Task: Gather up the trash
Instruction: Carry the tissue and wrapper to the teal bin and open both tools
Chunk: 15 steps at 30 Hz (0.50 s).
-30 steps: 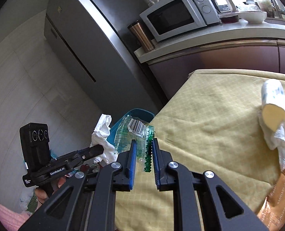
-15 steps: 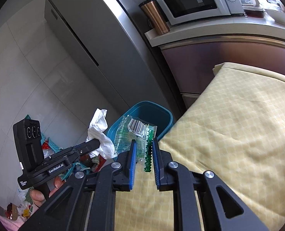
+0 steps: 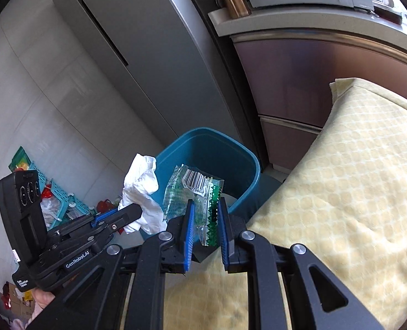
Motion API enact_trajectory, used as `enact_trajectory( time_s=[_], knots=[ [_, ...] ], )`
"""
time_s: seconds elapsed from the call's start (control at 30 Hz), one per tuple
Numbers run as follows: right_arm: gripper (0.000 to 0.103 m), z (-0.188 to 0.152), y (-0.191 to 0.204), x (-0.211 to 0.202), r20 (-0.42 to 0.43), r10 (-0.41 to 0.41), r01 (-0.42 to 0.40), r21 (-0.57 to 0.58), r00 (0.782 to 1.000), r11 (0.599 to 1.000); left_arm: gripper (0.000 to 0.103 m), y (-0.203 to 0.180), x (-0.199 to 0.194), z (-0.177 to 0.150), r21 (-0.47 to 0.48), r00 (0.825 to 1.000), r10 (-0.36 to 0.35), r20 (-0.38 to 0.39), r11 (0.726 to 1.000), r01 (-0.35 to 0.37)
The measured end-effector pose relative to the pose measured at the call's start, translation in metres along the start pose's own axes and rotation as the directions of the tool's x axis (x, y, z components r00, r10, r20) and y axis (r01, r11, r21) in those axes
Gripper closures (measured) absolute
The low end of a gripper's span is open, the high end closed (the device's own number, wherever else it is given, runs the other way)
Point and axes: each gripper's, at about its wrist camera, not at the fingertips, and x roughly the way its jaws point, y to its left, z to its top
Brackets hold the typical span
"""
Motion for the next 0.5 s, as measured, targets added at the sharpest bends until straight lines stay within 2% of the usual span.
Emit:
enact_trajectory(
  time_s=[0.3,0.5],
  knots=[
    [0.084,0.006,0.005,0.037,-0.086,-0.032,0.032,-0.005,0.996,0.999,0.087,0.001,0.035,-0.001,-0.017,0.998,0.014,-0.061,1.000,-0.015],
    [0.080,0.009,0.006,0.041,-0.081,-0.045,0.044,-0.010,0.996,0.999,0.084,0.006,0.051,-0.004,-0.044,0.996,0.024,-0.091,0.999,-0.028]
  ],
)
